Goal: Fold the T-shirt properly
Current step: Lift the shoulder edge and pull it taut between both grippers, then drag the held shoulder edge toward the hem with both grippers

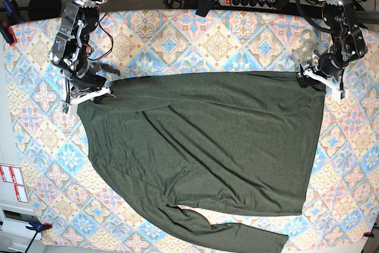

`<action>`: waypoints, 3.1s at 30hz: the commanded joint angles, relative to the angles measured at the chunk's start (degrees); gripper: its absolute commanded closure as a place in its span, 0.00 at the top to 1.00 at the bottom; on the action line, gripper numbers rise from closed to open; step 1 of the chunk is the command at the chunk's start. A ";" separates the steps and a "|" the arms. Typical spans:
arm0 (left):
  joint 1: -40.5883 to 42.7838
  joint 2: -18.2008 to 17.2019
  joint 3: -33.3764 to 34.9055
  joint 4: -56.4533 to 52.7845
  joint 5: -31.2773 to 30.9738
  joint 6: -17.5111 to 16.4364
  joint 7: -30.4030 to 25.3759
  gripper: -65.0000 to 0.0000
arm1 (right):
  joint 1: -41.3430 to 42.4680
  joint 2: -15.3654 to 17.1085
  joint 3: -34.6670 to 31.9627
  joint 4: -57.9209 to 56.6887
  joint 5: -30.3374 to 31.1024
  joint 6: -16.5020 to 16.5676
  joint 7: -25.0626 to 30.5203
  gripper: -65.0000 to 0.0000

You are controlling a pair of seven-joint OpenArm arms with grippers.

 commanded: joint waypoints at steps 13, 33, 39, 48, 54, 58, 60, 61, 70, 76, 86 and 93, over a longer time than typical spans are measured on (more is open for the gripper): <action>2.69 -0.80 -4.58 0.74 -0.73 -0.15 -0.77 0.53 | 0.59 0.34 0.15 1.13 0.58 0.35 0.72 0.02; -0.48 2.54 -12.76 -6.73 -1.26 -0.24 -0.85 0.53 | 0.59 0.25 0.06 1.13 0.67 0.35 0.64 0.02; -3.20 4.12 -12.58 -6.82 -0.73 -0.24 -0.85 0.53 | 0.59 0.25 0.06 1.13 0.67 0.35 0.64 0.02; -5.75 6.58 -12.23 -6.82 -0.73 -0.24 -0.77 0.44 | 0.59 0.25 0.06 1.13 0.67 0.35 0.64 0.02; -6.55 6.67 -10.91 -6.82 -1.17 -0.41 -0.68 0.00 | 0.59 0.25 0.06 1.22 0.67 0.35 0.55 0.02; -6.02 6.50 -11.00 -6.82 -1.26 -0.50 -0.42 0.00 | 0.50 0.25 0.06 1.39 0.67 0.35 0.55 0.02; -4.44 5.44 -11.00 -6.29 -1.52 -0.59 -0.42 0.00 | 0.41 0.25 0.06 1.66 0.67 0.35 0.55 0.02; -3.91 4.91 -11.00 -6.11 -1.87 -0.59 -0.50 0.00 | -0.03 0.25 0.06 1.66 0.67 0.35 0.55 0.02; 3.65 1.31 -10.91 -5.85 -9.43 -0.68 -0.59 0.00 | -5.92 0.34 0.50 1.83 0.58 0.44 0.90 0.02; 9.63 -0.18 -10.91 -2.77 -11.37 -0.68 -0.77 0.00 | -10.84 0.51 0.59 6.76 0.58 0.44 0.99 0.02; 14.64 0.08 -10.91 4.44 -11.46 -0.68 -0.77 0.00 | -17.26 0.60 0.59 14.49 0.58 0.44 0.99 0.02; 9.72 0.08 -12.50 4.52 -11.54 -0.68 -0.77 0.00 | -13.74 0.43 0.42 13.88 0.58 0.44 0.55 0.02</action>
